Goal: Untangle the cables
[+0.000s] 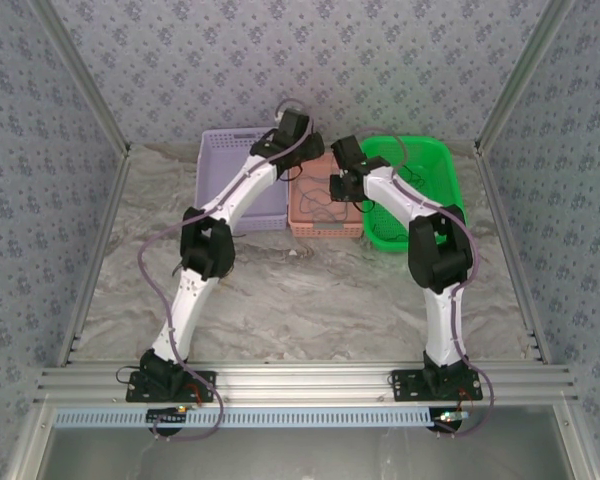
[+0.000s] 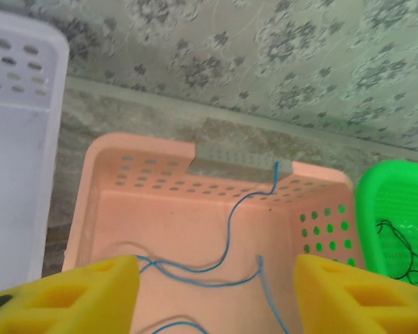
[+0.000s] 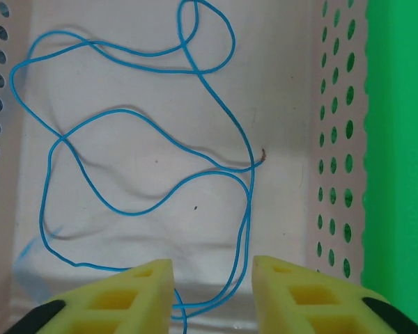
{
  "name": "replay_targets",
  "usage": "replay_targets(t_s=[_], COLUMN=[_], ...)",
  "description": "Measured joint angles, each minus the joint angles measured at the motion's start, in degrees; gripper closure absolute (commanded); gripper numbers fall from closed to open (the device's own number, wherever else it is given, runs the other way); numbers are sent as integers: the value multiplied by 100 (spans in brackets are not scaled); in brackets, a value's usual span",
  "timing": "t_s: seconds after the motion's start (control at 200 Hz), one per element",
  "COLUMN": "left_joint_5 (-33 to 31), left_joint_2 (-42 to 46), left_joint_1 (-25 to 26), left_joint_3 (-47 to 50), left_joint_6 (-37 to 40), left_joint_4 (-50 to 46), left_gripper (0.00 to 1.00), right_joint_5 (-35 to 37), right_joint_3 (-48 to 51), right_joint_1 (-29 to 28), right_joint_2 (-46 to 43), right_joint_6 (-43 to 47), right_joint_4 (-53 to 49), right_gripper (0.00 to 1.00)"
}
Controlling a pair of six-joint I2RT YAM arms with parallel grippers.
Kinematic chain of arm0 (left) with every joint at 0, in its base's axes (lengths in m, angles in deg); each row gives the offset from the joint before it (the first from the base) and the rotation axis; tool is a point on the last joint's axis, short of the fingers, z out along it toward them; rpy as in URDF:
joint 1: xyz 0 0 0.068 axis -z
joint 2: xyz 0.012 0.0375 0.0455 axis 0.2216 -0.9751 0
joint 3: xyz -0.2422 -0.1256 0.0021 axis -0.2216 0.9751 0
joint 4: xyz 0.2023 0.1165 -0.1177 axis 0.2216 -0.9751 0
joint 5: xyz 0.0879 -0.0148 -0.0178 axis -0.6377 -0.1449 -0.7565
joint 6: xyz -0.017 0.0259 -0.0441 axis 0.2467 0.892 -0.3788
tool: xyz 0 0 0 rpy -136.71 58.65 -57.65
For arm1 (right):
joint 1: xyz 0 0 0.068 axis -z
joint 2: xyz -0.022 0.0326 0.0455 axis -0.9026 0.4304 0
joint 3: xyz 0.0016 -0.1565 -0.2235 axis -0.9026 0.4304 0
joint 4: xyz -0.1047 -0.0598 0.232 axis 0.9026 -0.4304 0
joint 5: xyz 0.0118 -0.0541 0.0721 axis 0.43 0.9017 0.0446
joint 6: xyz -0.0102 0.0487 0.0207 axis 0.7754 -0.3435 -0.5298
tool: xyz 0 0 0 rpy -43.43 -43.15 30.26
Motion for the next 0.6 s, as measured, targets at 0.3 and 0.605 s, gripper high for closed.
replay_targets(t_s=[0.3,0.605], left_joint_5=[-691,-1147], left_joint_2=[745,4048], left_joint_1=[146,-114], left_joint_3=[1191,4616], left_joint_6=[131,-238], left_joint_4=[-234,72], left_gripper=[26,32], right_joint_5=[192,380], right_joint_3=[407,1189], right_joint_1=[-136,-809], right_joint_2=[-970,-2465], right_joint_6=[-9,-11], right_joint_4=[28,299], right_gripper=[50,50])
